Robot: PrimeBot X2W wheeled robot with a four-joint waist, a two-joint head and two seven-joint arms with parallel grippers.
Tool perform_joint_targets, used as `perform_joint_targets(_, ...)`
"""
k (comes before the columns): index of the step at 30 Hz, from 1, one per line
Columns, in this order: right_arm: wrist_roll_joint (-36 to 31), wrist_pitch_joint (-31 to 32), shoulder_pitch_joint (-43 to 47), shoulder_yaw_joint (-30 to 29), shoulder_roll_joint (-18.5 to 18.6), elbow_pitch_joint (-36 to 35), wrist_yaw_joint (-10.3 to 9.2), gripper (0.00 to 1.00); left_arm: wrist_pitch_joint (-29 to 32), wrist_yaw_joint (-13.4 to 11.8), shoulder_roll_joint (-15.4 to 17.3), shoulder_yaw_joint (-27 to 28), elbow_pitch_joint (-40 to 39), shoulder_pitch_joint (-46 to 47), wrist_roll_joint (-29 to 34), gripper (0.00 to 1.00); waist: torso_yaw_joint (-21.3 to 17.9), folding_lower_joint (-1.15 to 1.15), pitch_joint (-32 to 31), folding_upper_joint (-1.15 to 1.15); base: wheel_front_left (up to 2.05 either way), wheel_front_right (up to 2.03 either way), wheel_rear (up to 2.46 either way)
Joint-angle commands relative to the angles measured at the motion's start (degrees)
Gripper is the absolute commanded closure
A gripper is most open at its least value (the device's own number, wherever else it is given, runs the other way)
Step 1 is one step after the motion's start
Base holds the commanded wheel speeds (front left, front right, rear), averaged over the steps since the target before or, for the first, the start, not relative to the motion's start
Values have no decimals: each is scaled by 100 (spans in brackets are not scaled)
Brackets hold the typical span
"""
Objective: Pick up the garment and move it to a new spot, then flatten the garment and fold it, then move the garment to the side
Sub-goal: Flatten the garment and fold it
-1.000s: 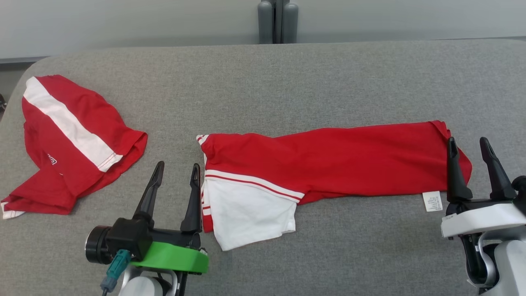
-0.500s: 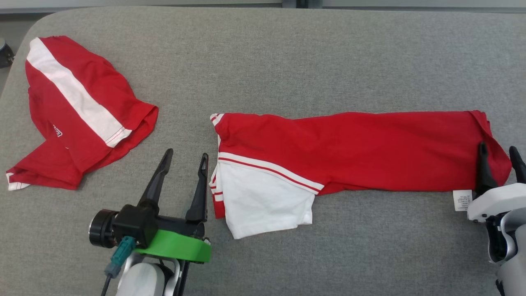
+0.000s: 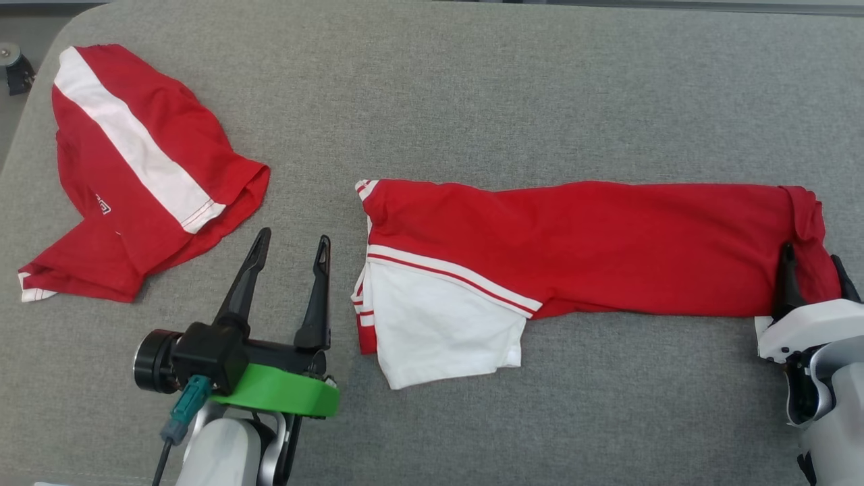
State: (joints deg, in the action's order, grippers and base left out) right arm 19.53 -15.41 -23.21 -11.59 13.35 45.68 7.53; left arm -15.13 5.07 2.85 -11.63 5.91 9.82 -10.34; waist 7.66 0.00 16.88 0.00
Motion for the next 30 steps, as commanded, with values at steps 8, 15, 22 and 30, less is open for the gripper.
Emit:
perform_joint_targets(8, 335, 50, 94, 83, 223, 285, -18, 100, -1, 5, 9, 12, 19, -34, 41, 0, -152, 0, -124, 0, 0, 0, 0)
perform_joint_targets(15, -4, 23, 277, -1032, 654, 273, -14, 100, 0, 14, 9, -22, 9, -96, -25, 0, -267, 0, -290, 0, 0, 0, 0)
perform_joint_targets(22, -509, 20, 396, -1616, 546, 52, -10, 100, 0, -94, 9, -52, -30, -178, -150, 0, -343, 0, -474, 0, 0, 0, 0)
perform_joint_targets(30, -440, 19, 427, -823, 120, -889, -9, 100, 0, -166, 10, -16, -20, -241, -274, 0, -369, 0, -746, 0, 0, 0, 0)
